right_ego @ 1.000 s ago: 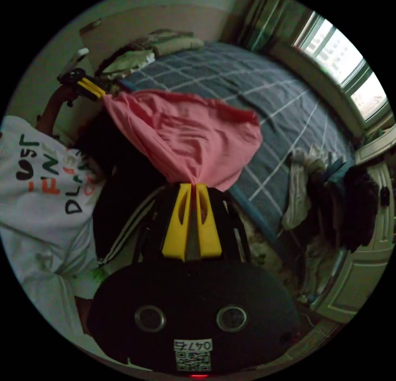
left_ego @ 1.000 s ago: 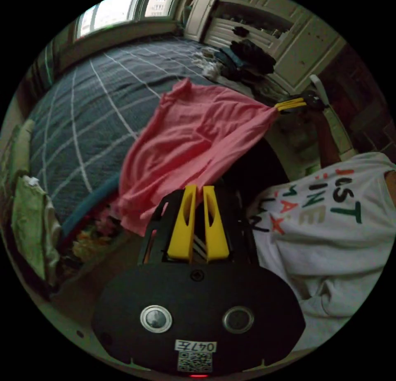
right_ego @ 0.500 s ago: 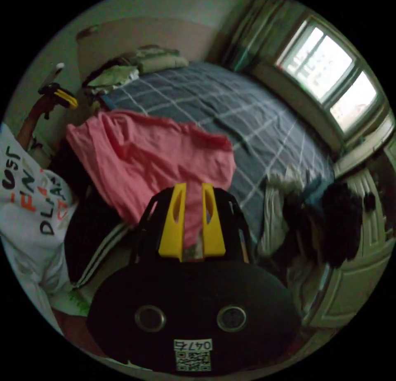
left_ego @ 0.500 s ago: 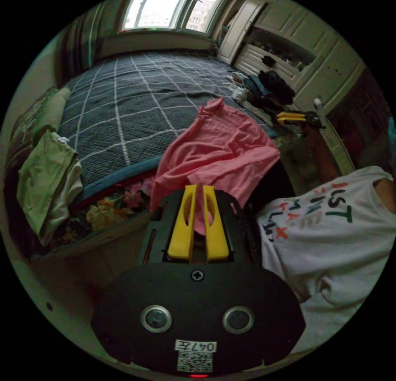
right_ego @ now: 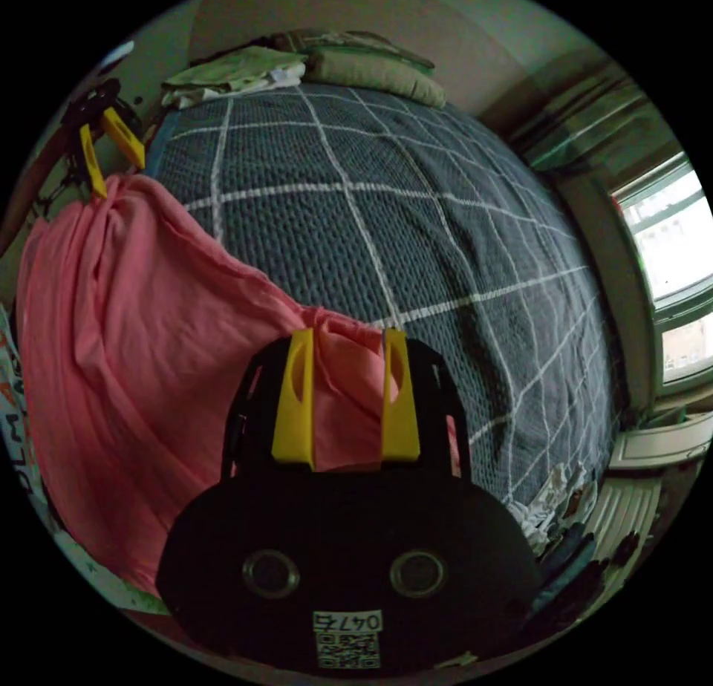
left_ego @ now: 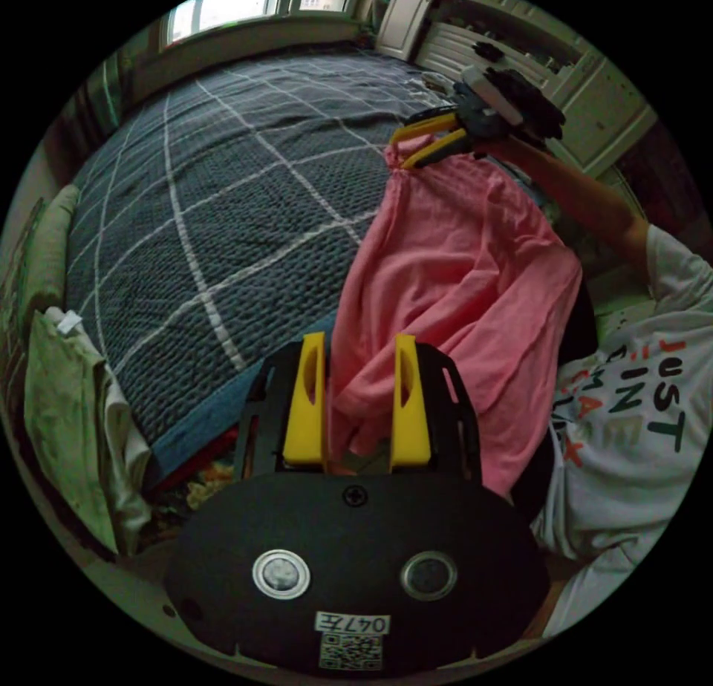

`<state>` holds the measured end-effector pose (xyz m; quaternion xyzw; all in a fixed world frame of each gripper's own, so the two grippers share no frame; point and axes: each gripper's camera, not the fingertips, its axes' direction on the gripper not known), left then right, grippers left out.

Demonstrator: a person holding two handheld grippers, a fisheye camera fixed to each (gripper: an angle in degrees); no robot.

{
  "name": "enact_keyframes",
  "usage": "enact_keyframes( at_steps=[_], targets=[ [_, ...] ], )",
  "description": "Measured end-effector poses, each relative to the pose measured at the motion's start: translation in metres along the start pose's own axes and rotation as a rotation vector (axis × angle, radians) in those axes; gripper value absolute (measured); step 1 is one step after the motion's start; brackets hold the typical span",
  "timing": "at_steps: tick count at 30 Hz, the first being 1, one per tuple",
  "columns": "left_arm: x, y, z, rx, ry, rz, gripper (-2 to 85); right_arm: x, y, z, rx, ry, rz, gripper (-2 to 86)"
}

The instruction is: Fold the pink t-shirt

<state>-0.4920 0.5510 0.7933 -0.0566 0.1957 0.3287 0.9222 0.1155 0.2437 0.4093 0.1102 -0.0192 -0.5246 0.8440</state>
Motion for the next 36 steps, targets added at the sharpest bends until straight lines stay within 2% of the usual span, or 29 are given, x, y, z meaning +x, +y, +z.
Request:
enact_keyframes(
  at_steps=[3, 5, 7, 9, 12, 16, 21, 25, 30, 32, 34, 36],
  targets=[
    [-0.008, -0.001, 0.005, -0.009, 0.046, -0.026, 11.1, 0.025, -0.002, 0.011, -0.018, -0.115, 0.075, 11.1],
    [-0.010, 0.000, 0.004, -0.003, 0.056, -0.029, 8.7, 0.037, 0.002, 0.013, 0.001, -0.299, 0.083, 5.0],
    [-0.010, 0.004, 0.002, 0.022, 0.117, -0.013, 3.2, 0.035, 0.007, 0.005, 0.031, -0.328, 0.058, 2.0],
    [-0.006, 0.008, 0.000, 0.066, 0.282, -0.004, 0.3, 0.028, 0.013, -0.009, 0.046, -0.267, 0.038, 1.0],
    [0.008, 0.014, -0.013, 0.085, 0.215, 0.011, -0.6, 0.021, 0.031, -0.054, 0.091, -0.161, 0.071, 0.6],
    [0.034, 0.016, -0.042, 0.141, 0.150, 0.063, -0.9, 0.027, 0.081, -0.159, 0.287, -0.098, 0.214, 0.6],
    [0.084, 0.007, -0.111, 0.375, -0.016, 0.140, -1.0, 0.021, 0.130, -0.276, 0.386, 0.045, 0.295, 0.6],
    [0.118, -0.010, -0.144, 0.460, -0.194, 0.187, -1.0, 0.013, 0.152, -0.353, 0.407, 0.171, 0.306, 0.5],
    [0.135, -0.085, -0.156, 0.458, -0.400, 0.206, -1.0, 0.053, 0.157, -0.368, 0.297, 0.218, 0.394, 0.5],
    [0.135, -0.121, -0.161, 0.477, -0.483, 0.176, -1.0, 0.094, 0.153, -0.367, 0.275, 0.236, 0.474, 0.4],
    [0.136, -0.157, -0.178, 0.525, -0.581, 0.120, -1.0, 0.121, 0.152, -0.386, 0.351, 0.292, 0.507, 0.4],
    [0.156, -0.181, -0.212, 0.633, -0.826, 0.132, -1.0, 0.126, 0.153, -0.422, 0.503, 0.402, 0.490, 0.4]
  ],
)
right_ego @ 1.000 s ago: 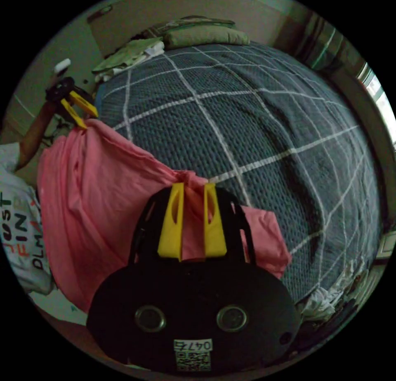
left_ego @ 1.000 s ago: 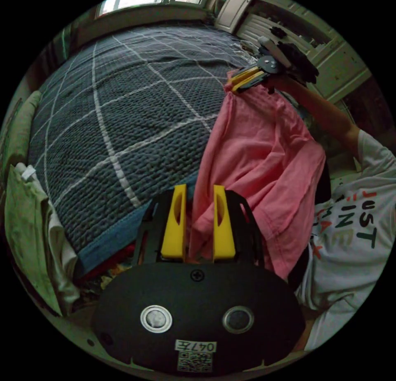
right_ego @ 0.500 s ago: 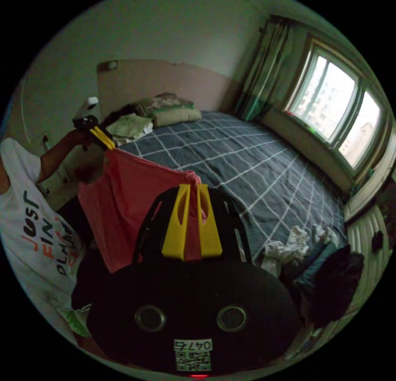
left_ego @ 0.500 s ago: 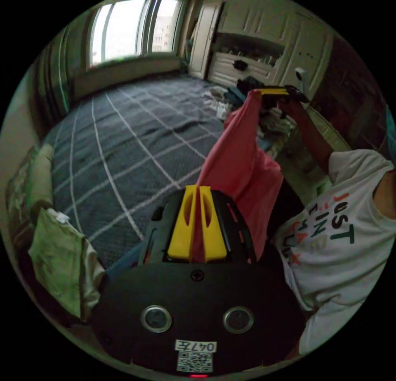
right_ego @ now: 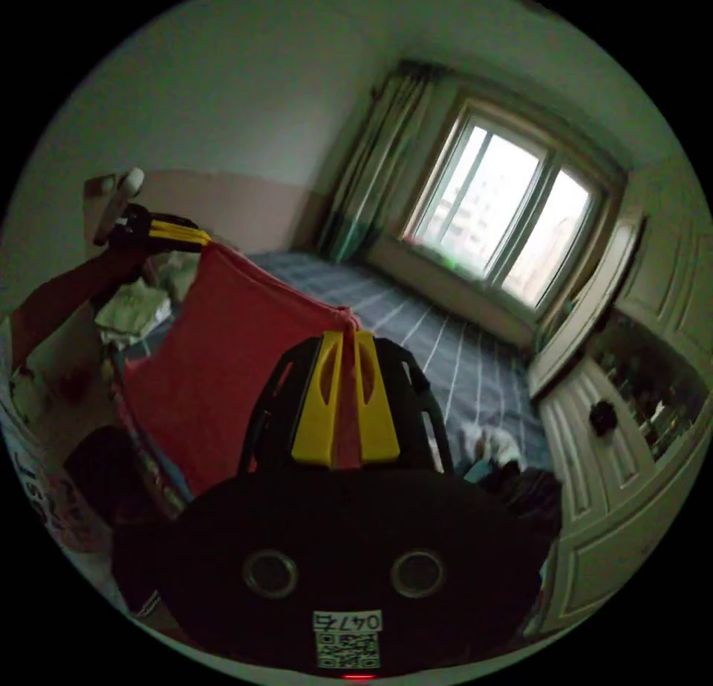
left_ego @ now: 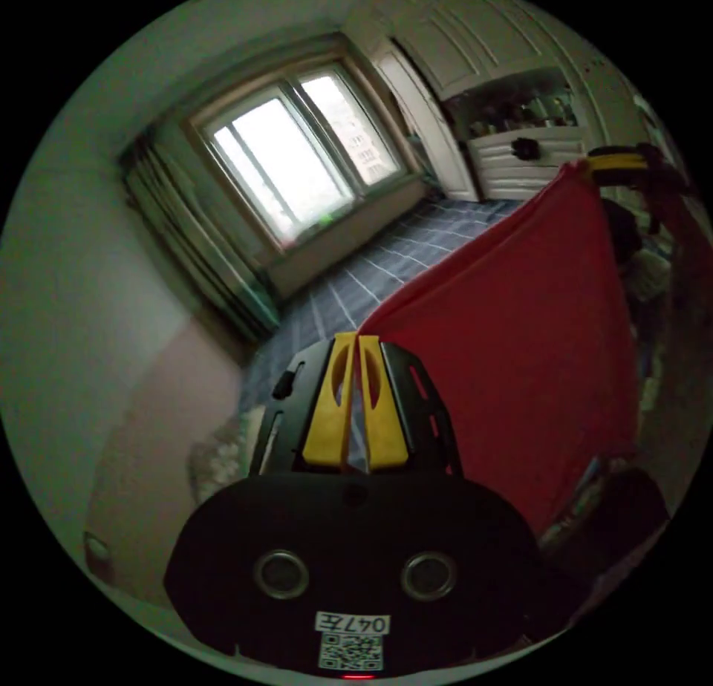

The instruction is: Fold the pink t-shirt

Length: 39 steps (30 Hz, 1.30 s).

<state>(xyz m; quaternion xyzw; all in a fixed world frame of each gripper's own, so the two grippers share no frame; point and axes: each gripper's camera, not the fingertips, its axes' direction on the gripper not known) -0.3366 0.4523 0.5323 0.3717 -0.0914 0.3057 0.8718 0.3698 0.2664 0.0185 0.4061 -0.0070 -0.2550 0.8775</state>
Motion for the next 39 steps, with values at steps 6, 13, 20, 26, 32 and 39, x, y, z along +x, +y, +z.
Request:
enact_keyframes(
  at_steps=[6, 13, 20, 26, 32, 39],
  targets=[
    [-0.018, 0.009, -0.031, 0.098, -0.086, -0.015, -0.9, -0.042, -0.001, -0.070, 0.198, 0.013, -0.134, 0.5],
    [-0.016, 0.132, 0.062, -0.281, 0.085, -0.149, -0.7, -0.210, 0.089, 0.019, 0.015, -0.264, -0.207, 1.9],
    [0.010, 0.269, 0.143, -0.715, 0.049, -0.260, 2.5, -0.401, 0.170, 0.105, -0.211, -0.501, -0.286, 1.7],
    [-0.017, 0.300, 0.119, -0.562, 0.197, -0.546, 9.2, -0.406, 0.199, 0.103, -0.217, -0.684, -0.259, 3.9],
    [0.064, 0.256, 0.073, -0.496, 0.484, -0.259, 10.5, -0.301, 0.251, 0.087, -0.186, -0.454, -0.047, 1.9],
    [0.223, 0.202, 0.060, -0.326, 0.714, 0.195, 13.5, -0.277, 0.283, 0.119, -0.246, -0.489, -0.274, 2.3]
  ],
)
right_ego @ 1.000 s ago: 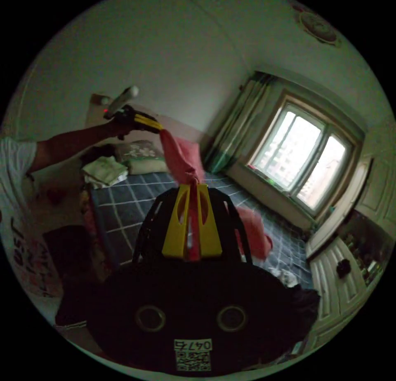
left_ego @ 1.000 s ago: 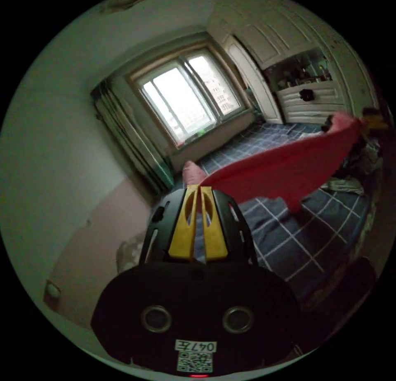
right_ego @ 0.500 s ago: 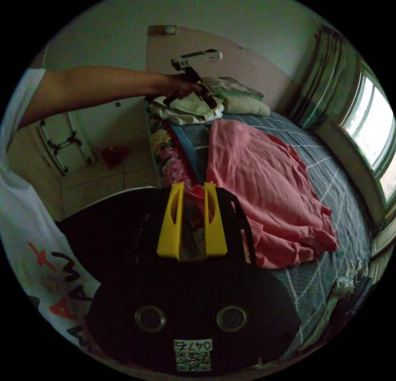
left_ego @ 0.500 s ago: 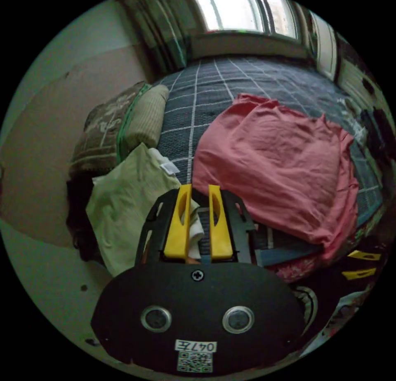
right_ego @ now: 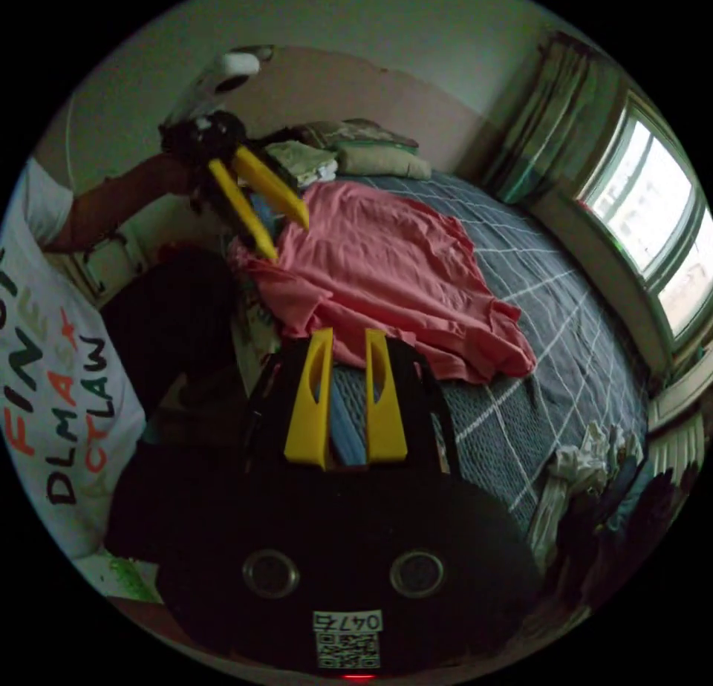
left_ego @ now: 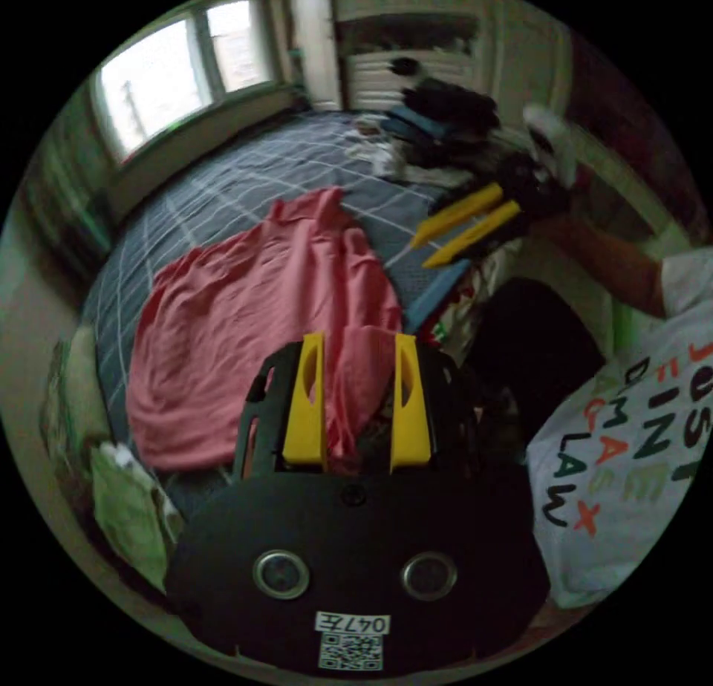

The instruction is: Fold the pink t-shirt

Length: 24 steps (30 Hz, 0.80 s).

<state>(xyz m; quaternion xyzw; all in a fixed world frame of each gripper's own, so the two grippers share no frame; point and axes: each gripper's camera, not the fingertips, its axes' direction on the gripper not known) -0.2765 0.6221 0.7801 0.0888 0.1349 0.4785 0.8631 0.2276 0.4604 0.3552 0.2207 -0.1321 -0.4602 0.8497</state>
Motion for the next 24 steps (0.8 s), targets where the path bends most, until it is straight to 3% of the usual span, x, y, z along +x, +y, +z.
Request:
enact_keyframes(
  at_steps=[6, 14, 20, 24],
  targets=[
    [0.040, -0.037, 0.047, -0.106, 0.088, 0.269, 11.0, 0.004, 0.033, 0.009, 0.004, 0.052, 0.107, 1.3],
    [0.027, -0.036, 0.082, -0.216, 0.135, 0.014, 1.0, 0.031, 0.077, 0.025, 0.035, -0.003, 0.270, 0.9],
    [0.041, -0.013, 0.033, -0.150, 0.292, -0.012, -0.7, 0.052, 0.088, 0.037, -0.016, 0.079, 0.296, 1.0],
    [0.041, 0.027, -0.010, -0.159, 0.282, -0.069, -0.9, 0.056, 0.086, 0.051, -0.072, 0.127, 0.205, 1.4]
  ],
)
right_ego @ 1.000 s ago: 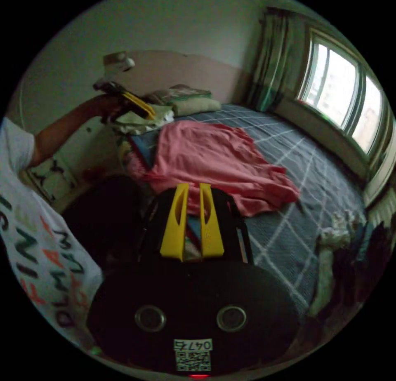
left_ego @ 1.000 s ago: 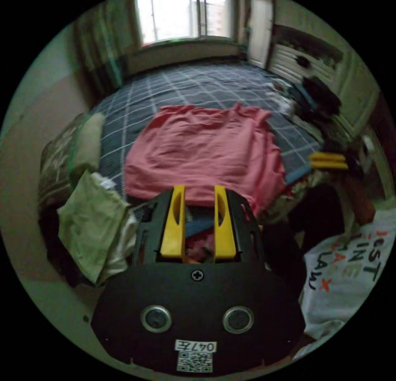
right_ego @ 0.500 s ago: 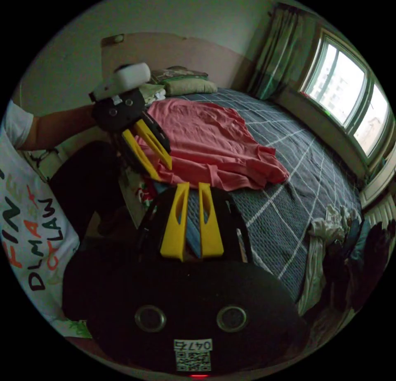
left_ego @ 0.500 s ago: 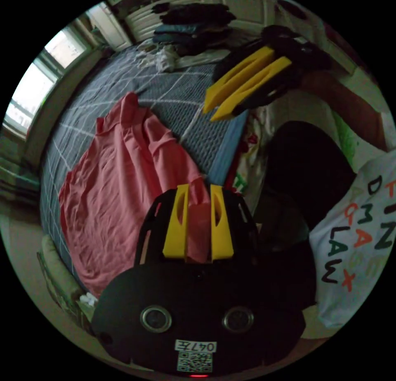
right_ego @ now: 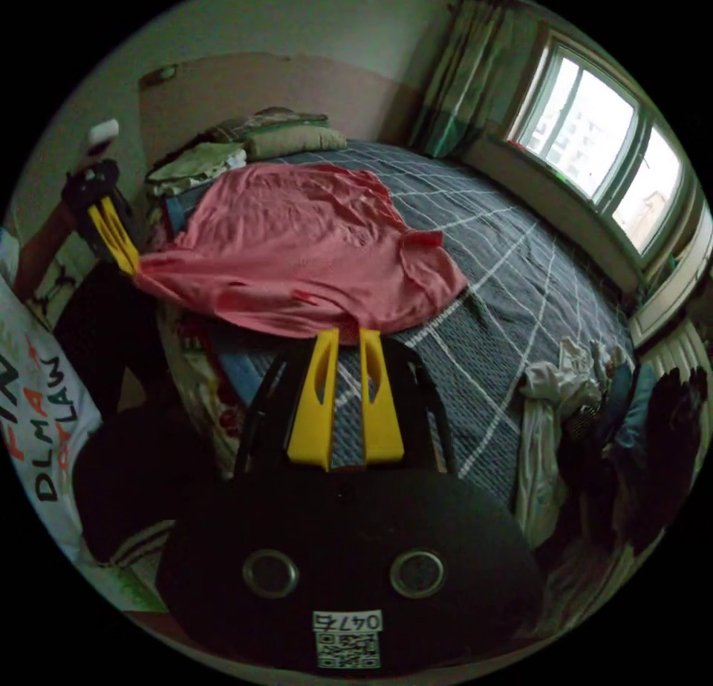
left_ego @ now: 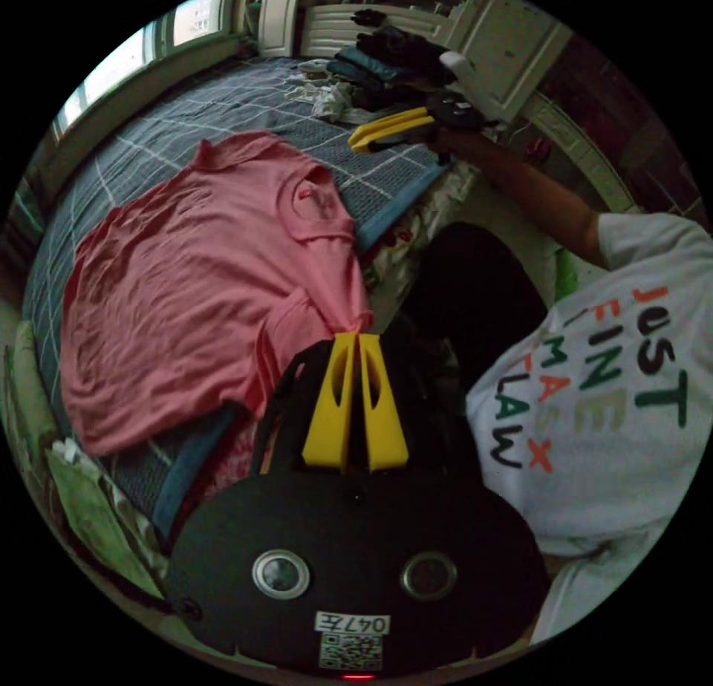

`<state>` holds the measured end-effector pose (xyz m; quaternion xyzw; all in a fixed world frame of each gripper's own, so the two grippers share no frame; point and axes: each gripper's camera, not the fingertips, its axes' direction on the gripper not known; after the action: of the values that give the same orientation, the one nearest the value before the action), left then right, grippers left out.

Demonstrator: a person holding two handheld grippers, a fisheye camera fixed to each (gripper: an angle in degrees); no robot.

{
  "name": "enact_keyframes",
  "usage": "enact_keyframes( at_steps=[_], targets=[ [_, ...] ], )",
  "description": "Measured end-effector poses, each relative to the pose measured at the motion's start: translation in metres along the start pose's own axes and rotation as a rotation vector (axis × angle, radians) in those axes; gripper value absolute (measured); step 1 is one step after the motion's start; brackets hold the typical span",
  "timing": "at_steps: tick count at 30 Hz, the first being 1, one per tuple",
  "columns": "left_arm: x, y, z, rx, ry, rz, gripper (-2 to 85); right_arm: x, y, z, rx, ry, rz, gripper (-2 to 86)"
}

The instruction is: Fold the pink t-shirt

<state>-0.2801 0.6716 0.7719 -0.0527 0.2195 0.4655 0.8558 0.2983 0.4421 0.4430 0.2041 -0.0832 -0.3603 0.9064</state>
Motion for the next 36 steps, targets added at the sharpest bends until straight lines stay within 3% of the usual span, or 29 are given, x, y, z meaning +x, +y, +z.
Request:
enact_keyframes(
  at_steps=[7, 11, 16, 22, 29, 36],
  targets=[
    [0.005, 0.045, -0.044, 0.012, -0.058, -0.132, -1.0, -0.008, -0.022, 0.040, -0.067, -0.046, -0.072, 4.1],
    [0.011, 0.054, -0.059, 0.032, -0.076, -0.177, -1.0, -0.041, -0.041, 0.059, -0.128, 0.177, -0.321, 5.1],
    [0.017, 0.056, -0.075, 0.059, -0.080, -0.203, -1.0, -0.073, -0.059, 0.075, -0.133, 0.307, -0.559, 6.2],
    [0.020, 0.058, -0.106, 0.129, -0.097, -0.255, -1.0, -0.094, -0.085, 0.092, -0.134, 0.309, -0.672, 7.1],
    [0.009, 0.065, -0.141, 0.246, -0.127, -0.402, -1.0, -0.102, -0.130, 0.091, -0.094, 0.117, -0.686, 1.2],
    [0.031, 0.061, -0.207, 0.503, -0.262, -0.520, -1.0, -0.089, -0.172, 0.017, 0.038, 0.198, -0.475, 0.1]
  ],
)
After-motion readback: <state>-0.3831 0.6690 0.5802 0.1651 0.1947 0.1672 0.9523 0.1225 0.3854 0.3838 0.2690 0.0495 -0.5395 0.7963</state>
